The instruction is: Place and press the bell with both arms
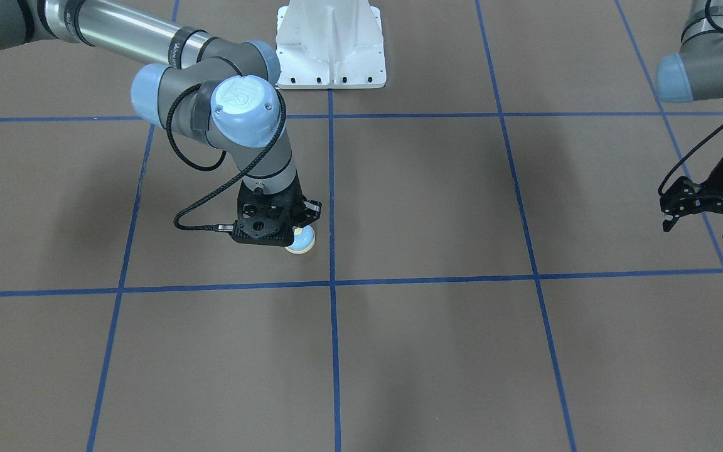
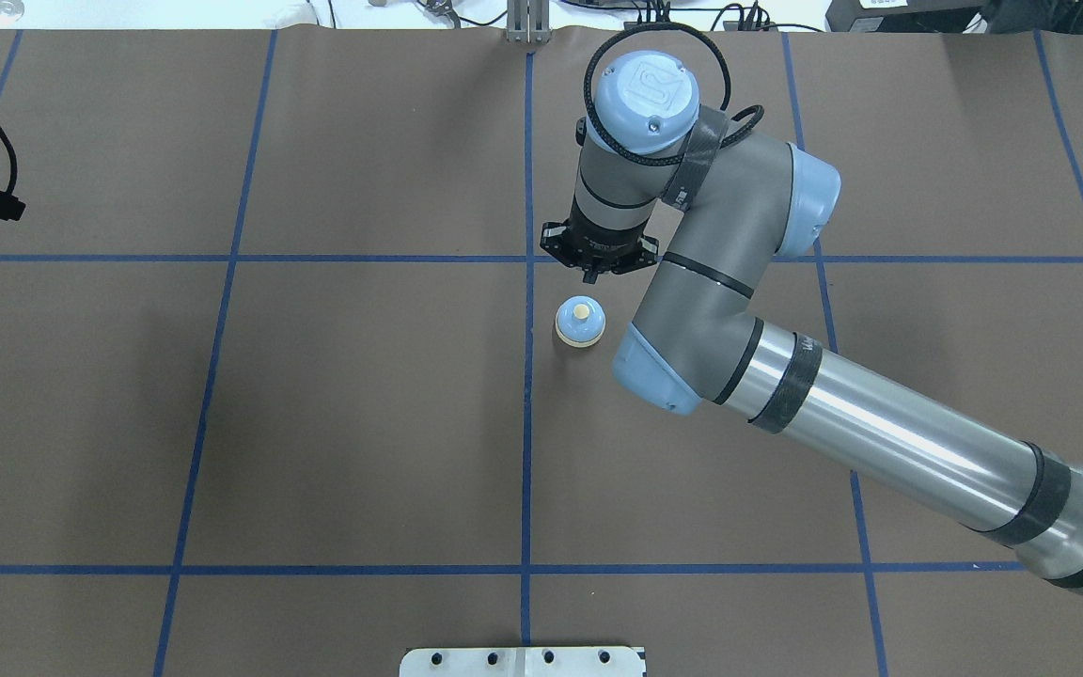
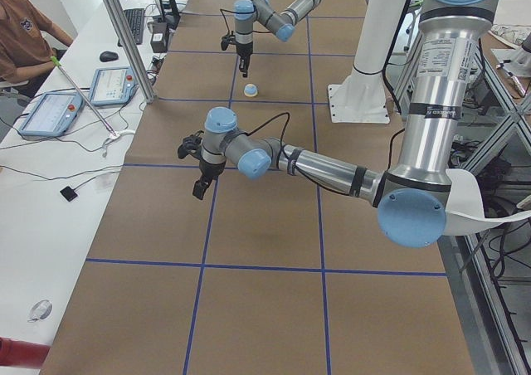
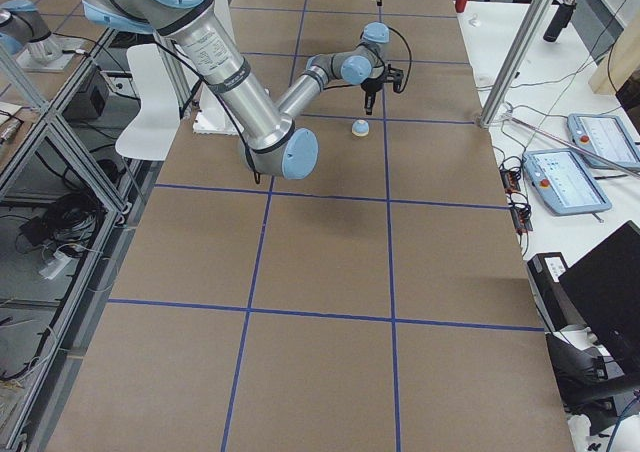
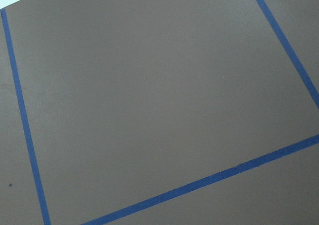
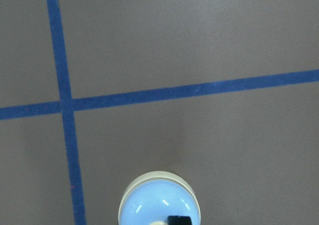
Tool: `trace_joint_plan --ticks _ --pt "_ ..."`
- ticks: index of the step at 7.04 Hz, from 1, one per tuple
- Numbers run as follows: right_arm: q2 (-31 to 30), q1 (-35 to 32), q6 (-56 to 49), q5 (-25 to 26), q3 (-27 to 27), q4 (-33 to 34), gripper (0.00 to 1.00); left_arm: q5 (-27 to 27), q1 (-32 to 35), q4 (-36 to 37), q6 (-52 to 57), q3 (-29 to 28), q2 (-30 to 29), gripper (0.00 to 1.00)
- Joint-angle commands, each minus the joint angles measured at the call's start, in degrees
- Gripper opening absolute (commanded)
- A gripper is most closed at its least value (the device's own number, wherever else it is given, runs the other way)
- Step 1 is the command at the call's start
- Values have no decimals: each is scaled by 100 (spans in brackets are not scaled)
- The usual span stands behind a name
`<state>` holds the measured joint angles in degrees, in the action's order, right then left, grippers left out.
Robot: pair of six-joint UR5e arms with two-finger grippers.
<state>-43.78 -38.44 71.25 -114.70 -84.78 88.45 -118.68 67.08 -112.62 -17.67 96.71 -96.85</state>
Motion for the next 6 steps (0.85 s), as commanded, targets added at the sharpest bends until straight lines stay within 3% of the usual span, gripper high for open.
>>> trace_joint_plan --ticks 1,2,4,6 --pt "-356 -128 12 -52 -640 293 100 -32 15 21 9 14 8 100" --pt "-785 -355 -119 -209 -1141 487 100 -41 120 56 148 6 8 100" --pt "-1629 -1030 -1535 -805 -1924 943 100 -172 592 659 1170 -20 -9 100" --pt "-2717 -1533 -2560 -870 -2680 1025 100 -926 1235 768 1956 -213 17 100"
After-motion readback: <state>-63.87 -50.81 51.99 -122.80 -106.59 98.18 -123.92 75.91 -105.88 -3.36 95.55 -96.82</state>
